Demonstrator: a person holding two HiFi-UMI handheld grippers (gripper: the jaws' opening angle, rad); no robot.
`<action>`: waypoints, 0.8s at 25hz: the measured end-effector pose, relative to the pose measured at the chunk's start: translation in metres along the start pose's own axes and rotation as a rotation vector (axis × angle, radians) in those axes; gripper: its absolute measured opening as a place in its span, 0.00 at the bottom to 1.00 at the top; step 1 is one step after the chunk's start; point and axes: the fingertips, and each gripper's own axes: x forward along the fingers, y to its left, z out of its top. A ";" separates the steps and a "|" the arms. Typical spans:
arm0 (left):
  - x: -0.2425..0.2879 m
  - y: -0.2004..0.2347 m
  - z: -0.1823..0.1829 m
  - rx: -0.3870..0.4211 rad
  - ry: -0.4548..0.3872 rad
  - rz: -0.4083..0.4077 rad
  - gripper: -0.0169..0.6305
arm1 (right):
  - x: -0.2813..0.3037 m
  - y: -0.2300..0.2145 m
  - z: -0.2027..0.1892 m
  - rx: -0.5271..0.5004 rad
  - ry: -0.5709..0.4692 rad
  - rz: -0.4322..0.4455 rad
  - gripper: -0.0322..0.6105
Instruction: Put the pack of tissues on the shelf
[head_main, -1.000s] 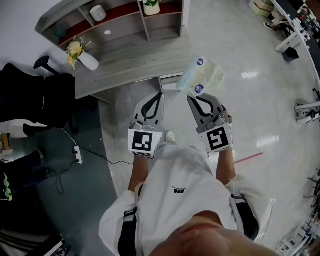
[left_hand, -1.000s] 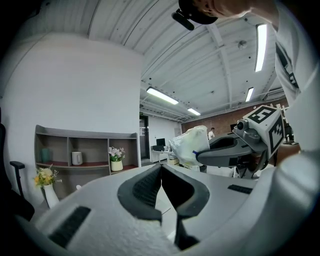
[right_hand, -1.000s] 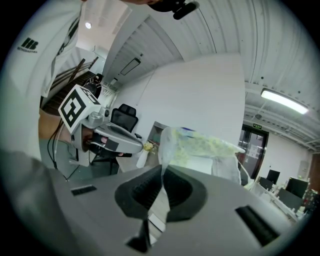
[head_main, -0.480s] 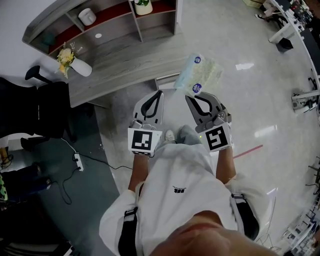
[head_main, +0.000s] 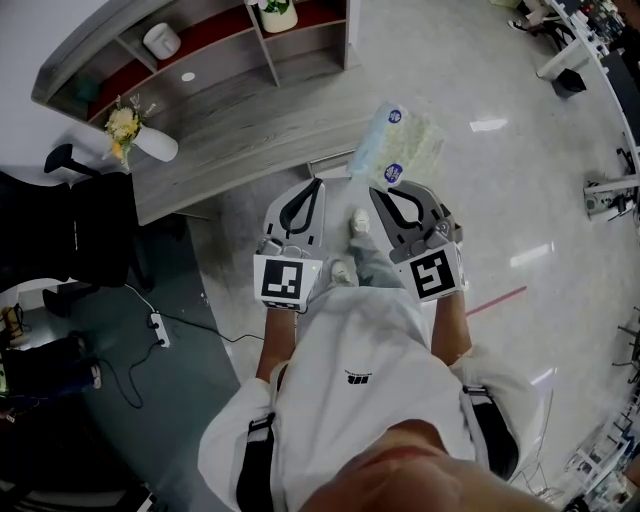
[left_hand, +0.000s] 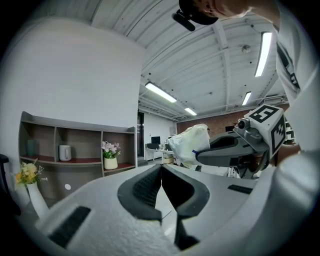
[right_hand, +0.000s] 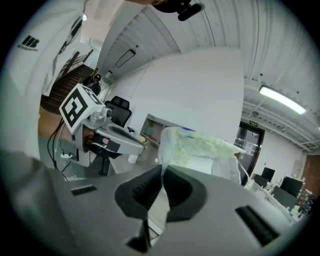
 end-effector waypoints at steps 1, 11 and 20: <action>0.004 0.003 0.001 0.000 0.001 0.003 0.07 | 0.004 -0.003 -0.001 0.000 -0.001 0.003 0.09; 0.060 0.039 0.002 0.005 0.020 0.037 0.07 | 0.056 -0.050 -0.012 0.002 -0.018 0.044 0.09; 0.120 0.071 0.001 0.000 0.049 0.083 0.07 | 0.105 -0.099 -0.024 -0.012 -0.030 0.101 0.09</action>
